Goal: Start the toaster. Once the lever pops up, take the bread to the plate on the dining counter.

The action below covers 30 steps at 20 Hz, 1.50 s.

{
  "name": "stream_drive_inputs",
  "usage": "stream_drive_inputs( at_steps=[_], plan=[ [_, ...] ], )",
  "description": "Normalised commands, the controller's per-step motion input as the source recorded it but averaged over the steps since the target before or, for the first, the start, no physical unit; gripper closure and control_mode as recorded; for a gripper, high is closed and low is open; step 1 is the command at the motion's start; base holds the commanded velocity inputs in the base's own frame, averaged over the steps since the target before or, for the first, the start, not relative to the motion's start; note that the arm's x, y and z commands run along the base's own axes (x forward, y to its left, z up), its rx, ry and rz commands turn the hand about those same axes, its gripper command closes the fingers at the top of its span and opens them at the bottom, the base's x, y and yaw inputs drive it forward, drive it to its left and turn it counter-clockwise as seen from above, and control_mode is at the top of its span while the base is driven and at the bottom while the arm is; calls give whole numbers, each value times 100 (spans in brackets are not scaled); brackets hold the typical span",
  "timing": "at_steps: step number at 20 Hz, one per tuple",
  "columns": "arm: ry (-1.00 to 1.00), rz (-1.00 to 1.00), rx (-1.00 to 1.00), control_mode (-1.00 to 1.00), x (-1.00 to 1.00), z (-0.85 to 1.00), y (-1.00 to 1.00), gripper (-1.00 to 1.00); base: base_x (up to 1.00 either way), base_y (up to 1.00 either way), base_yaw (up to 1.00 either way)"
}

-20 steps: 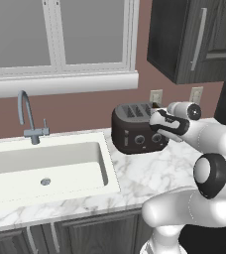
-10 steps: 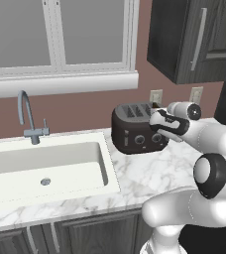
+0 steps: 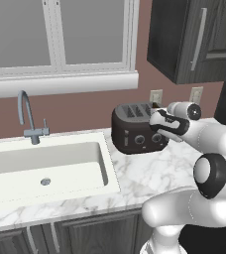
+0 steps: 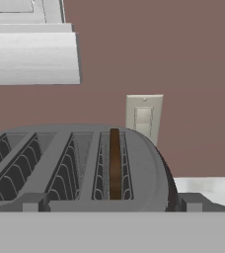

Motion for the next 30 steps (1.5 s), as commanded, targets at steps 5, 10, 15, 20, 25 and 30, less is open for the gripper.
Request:
stream_drive_inputs(
  at_steps=[5, 10, 15, 20, 25, 30],
  plan=[
    [0, 0, 0, -100, 0, 0, 0, -100, 0, 0, 0],
    [0, 0, 0, -100, 0, 0, 0, -100, 0, 0, 0],
    [0, 0, 0, -100, 0, 0, 0, -100, 0, 0, 0],
    [0, 0, 0, -100, 11, 0, 0, -100, 0, 0, 0],
    [0, 0, 0, -100, 25, 0, -1, -100, 0, 0, 0],
    [0, 0, 3, -100, 21, 0, -7, -100, 0, 0, 0]
  ],
)
